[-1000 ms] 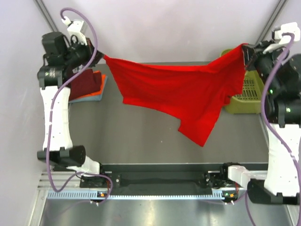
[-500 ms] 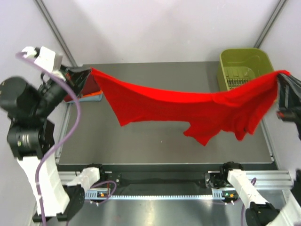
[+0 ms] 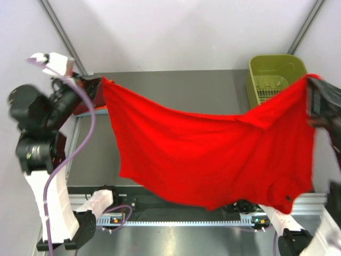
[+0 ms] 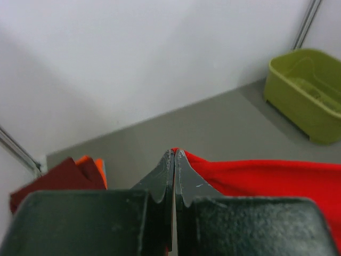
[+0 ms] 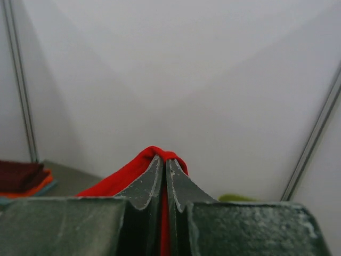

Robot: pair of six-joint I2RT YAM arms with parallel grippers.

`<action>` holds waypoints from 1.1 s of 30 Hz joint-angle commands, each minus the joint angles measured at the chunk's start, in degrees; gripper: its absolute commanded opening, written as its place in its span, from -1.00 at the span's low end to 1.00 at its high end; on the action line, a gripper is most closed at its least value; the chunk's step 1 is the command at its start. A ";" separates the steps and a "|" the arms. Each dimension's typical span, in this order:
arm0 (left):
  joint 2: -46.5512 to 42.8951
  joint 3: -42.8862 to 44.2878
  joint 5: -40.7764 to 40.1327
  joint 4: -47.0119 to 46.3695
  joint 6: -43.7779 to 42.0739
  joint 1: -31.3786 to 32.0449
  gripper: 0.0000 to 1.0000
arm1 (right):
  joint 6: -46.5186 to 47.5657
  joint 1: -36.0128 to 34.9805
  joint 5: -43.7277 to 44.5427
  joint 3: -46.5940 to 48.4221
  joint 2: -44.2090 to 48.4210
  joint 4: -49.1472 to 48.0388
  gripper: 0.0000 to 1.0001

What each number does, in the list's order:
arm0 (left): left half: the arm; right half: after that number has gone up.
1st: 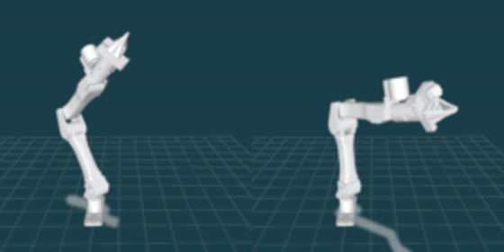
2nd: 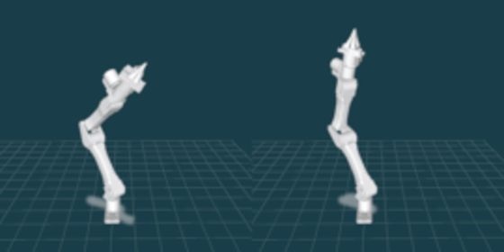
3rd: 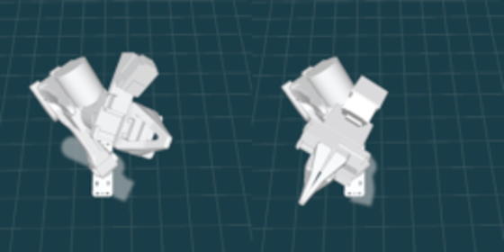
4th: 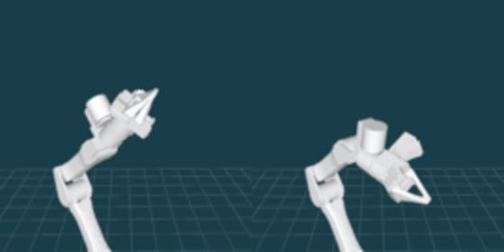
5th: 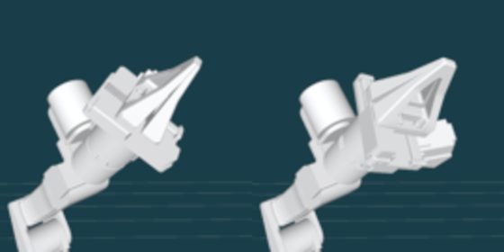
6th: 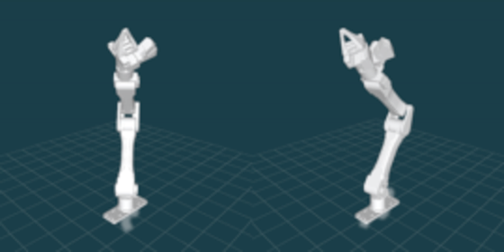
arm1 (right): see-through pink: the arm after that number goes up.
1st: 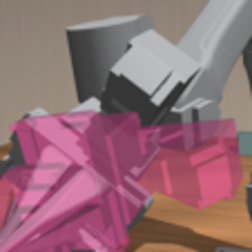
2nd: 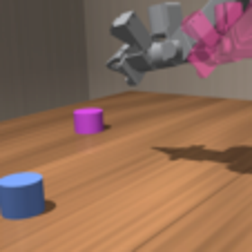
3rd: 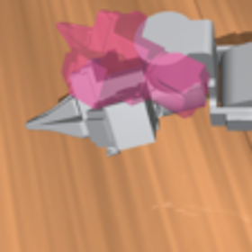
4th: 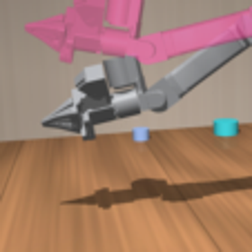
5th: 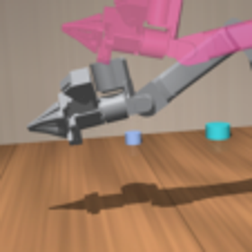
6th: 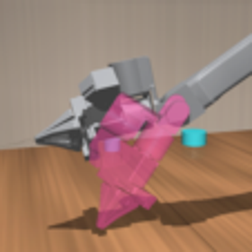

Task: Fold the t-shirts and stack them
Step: Flatten the tshirt out

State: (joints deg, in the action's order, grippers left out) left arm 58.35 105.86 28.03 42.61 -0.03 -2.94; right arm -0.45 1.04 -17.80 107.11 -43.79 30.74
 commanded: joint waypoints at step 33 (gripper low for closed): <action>70.23 11.28 -4.21 -16.50 -4.36 0.30 -1.00 | -1.84 -2.97 -1.54 27.87 -96.72 -11.58 -1.00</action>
State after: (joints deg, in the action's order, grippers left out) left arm 127.55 111.11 25.67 28.49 -4.60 -2.87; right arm -3.66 -1.48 -23.07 126.78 -137.62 21.41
